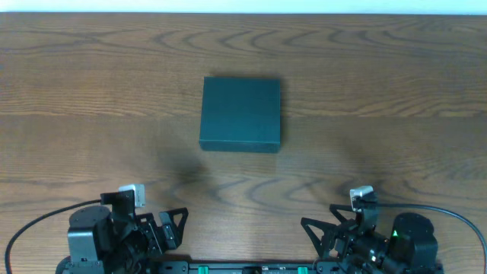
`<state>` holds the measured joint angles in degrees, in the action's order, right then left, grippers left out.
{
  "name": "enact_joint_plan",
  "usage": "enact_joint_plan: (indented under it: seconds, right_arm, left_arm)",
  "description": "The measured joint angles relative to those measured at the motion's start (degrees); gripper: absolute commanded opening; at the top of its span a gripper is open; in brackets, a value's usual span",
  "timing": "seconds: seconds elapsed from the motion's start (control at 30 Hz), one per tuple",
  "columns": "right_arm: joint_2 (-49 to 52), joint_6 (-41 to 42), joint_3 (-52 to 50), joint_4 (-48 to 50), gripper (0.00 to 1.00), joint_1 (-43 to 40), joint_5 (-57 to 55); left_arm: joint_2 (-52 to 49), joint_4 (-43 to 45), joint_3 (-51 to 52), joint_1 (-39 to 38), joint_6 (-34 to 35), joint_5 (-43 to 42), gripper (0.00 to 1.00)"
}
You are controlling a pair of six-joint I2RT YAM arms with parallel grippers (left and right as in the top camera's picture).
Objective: Pack container
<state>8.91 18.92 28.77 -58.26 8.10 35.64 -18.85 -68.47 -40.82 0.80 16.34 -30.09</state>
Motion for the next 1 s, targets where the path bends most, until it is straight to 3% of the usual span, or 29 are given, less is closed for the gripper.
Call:
enact_joint_plan:
  seconds: [0.13, 0.7, 0.87, 1.0]
  right_arm:
    - [0.0, 1.73, 0.0, -0.66, 0.99, 0.0, 0.39]
    - [0.0, 2.62, 0.0, -0.76, 0.99, 0.0, 0.63]
    - [0.0, 2.69, 0.0, -0.83, 0.99, 0.0, 0.63]
    - [0.0, 2.82, 0.0, -0.85, 0.99, 0.0, 0.63]
  left_arm:
    - [0.0, -3.41, 0.0, 0.0, 1.11, -0.11, 0.95]
    - [0.07, -3.48, 0.0, 0.09, 1.86, 0.61, 0.95]
    - [2.51, 7.04, 0.22, 1.29, 1.01, 3.28, 0.95]
    - [6.49, 17.99, 1.64, 2.03, -7.67, 4.2, 0.96]
